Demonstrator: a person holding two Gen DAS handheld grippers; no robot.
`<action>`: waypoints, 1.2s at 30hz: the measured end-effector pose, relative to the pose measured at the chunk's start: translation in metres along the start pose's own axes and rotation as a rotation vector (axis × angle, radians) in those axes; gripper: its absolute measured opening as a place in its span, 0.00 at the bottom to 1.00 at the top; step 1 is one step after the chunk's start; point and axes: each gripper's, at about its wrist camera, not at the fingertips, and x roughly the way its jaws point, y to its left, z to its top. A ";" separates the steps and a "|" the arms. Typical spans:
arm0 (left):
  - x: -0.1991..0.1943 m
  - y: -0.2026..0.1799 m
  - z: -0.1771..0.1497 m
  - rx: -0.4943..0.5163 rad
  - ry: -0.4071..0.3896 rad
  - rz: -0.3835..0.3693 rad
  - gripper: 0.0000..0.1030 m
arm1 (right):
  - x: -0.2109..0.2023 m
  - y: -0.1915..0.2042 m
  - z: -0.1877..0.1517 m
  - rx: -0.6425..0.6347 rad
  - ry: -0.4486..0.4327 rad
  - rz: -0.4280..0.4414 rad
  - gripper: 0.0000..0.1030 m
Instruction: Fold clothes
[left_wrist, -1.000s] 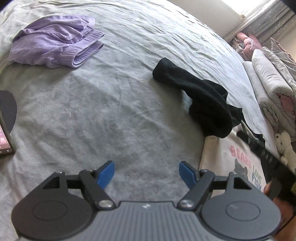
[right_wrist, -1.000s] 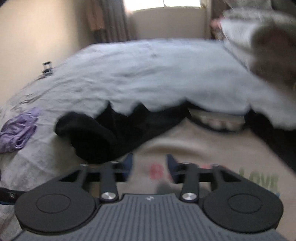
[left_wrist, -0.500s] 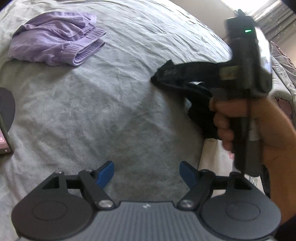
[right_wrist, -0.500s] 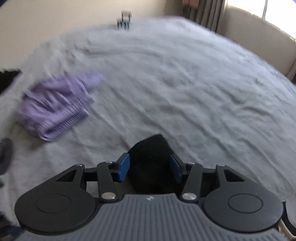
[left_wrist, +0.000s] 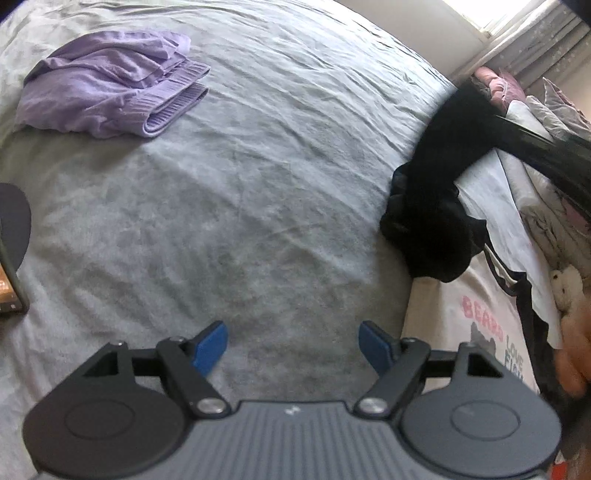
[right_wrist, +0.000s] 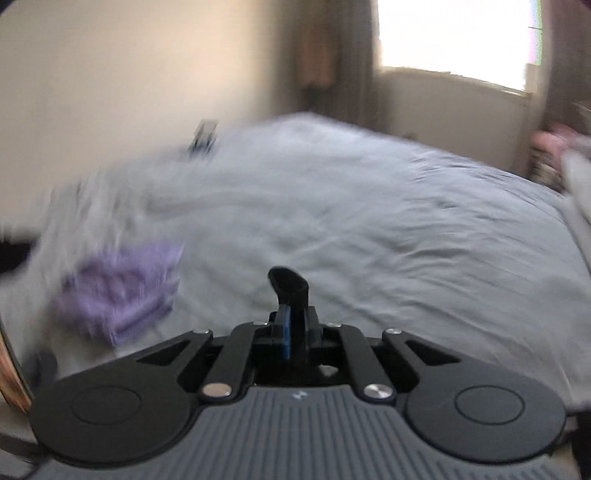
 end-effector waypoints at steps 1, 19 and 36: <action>0.000 -0.001 0.000 0.006 -0.002 0.005 0.77 | -0.018 -0.010 -0.003 0.062 -0.040 -0.022 0.07; -0.003 -0.019 -0.003 0.129 -0.128 0.070 0.77 | -0.173 -0.123 -0.133 0.516 -0.007 -0.404 0.09; 0.020 -0.085 -0.030 0.454 -0.182 0.071 0.78 | -0.131 -0.117 -0.162 0.132 0.074 -0.244 0.47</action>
